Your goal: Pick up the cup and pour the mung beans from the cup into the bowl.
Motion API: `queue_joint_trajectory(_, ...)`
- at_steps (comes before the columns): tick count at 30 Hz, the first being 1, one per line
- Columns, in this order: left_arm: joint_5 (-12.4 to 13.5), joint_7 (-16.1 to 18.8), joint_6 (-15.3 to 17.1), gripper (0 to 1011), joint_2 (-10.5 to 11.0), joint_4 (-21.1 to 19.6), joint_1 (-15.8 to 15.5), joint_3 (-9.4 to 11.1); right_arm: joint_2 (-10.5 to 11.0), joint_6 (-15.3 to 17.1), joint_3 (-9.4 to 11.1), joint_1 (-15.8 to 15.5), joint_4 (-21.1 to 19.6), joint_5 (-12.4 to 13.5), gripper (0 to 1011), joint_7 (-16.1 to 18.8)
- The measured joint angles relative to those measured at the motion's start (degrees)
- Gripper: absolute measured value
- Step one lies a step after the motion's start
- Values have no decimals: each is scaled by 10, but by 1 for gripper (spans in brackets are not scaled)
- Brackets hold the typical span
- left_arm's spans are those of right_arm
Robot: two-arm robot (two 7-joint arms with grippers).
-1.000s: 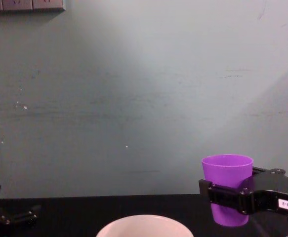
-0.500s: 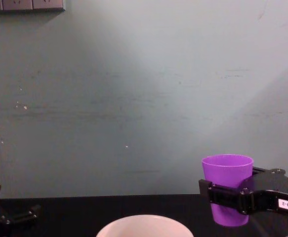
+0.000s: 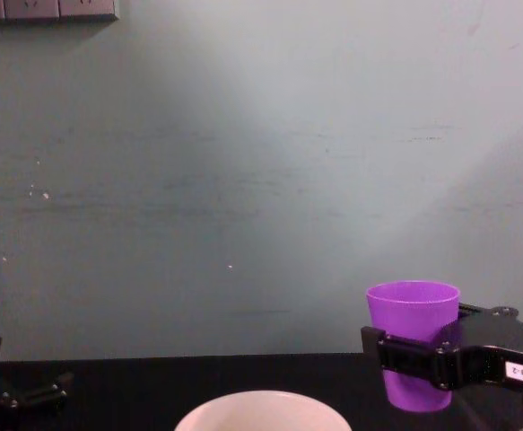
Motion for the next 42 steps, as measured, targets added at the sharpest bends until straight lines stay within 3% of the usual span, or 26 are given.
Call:
queue_joint_trajectory(23,0,0,0,1000,0,0,0,0,0,0,0,0,0,-3,726,0)
queue_joint_trajectory(30,0,0,0,1000,0,0,0,0,4,0,-16,6,-10,-51,726,-6)
queue_joint_trajectory(42,0,0,0,1000,0,0,0,0,15,8,-56,27,-26,-180,726,-32)
